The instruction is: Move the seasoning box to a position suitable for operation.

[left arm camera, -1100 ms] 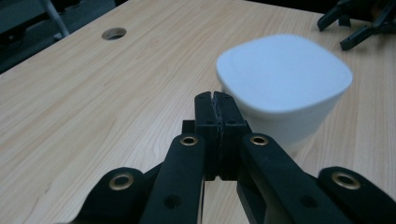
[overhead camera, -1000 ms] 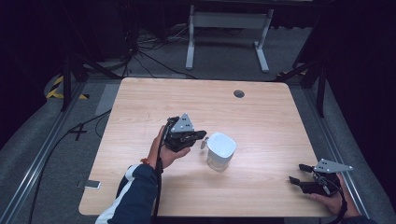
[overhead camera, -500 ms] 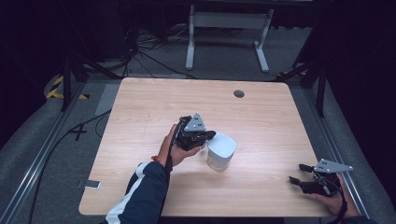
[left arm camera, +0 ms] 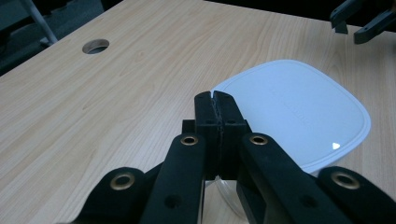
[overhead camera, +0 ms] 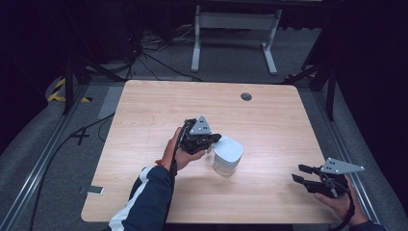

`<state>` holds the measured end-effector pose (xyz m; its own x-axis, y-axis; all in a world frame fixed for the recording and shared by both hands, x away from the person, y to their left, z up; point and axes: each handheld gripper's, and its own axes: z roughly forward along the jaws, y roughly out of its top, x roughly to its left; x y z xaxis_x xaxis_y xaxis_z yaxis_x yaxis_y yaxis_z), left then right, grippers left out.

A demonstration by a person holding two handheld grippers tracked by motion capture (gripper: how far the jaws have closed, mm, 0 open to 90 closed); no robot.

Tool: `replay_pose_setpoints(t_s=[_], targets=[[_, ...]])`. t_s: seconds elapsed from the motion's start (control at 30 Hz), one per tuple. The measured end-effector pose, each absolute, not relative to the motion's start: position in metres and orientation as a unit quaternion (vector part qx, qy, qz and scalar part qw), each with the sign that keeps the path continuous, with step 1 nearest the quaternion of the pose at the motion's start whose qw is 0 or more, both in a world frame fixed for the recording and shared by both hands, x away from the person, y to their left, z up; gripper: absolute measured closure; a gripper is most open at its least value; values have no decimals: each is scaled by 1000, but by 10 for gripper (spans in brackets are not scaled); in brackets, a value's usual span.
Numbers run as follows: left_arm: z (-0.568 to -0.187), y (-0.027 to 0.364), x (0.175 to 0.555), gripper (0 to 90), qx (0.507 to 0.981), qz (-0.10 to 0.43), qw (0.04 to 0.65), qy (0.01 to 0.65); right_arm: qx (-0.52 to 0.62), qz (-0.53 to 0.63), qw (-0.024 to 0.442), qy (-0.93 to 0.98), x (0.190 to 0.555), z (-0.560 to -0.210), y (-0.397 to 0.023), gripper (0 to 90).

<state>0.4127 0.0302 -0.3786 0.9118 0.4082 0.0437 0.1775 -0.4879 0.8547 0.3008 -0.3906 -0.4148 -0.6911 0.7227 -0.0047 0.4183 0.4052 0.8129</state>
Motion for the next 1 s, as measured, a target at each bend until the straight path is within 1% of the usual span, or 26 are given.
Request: replay_pose_setpoints(t_s=[0.03,0.17,0.23,0.33,0.37,0.43,0.5,0.53,0.73,1.0], targets=[[-379,30,413,900,854,122,477,169,346,427,174,817,301,-412,-386,582],[-379,31,414,900,854,122,478,168,317,436,159,827,308,-399,-358,656],[-380,30,414,900,851,122,482,170,294,428,168,838,313,-395,-343,687],[-380,29,415,900,849,119,485,170,274,422,168,848,322,-391,-324,738],[-380,29,415,900,850,119,485,170,266,419,169,852,325,-389,-316,768],[-380,30,415,900,850,119,484,168,253,424,162,855,328,-386,-306,808],[-381,30,415,900,848,116,487,172,236,417,166,862,330,-384,-294,855],[-381,30,416,900,848,115,488,172,232,420,159,863,332,-383,-290,874],[-381,30,416,900,848,119,488,170,213,416,153,871,337,-379,-267,891],[-387,36,419,899,843,118,494,178,202,411,148,876,342,-378,-251,892]])
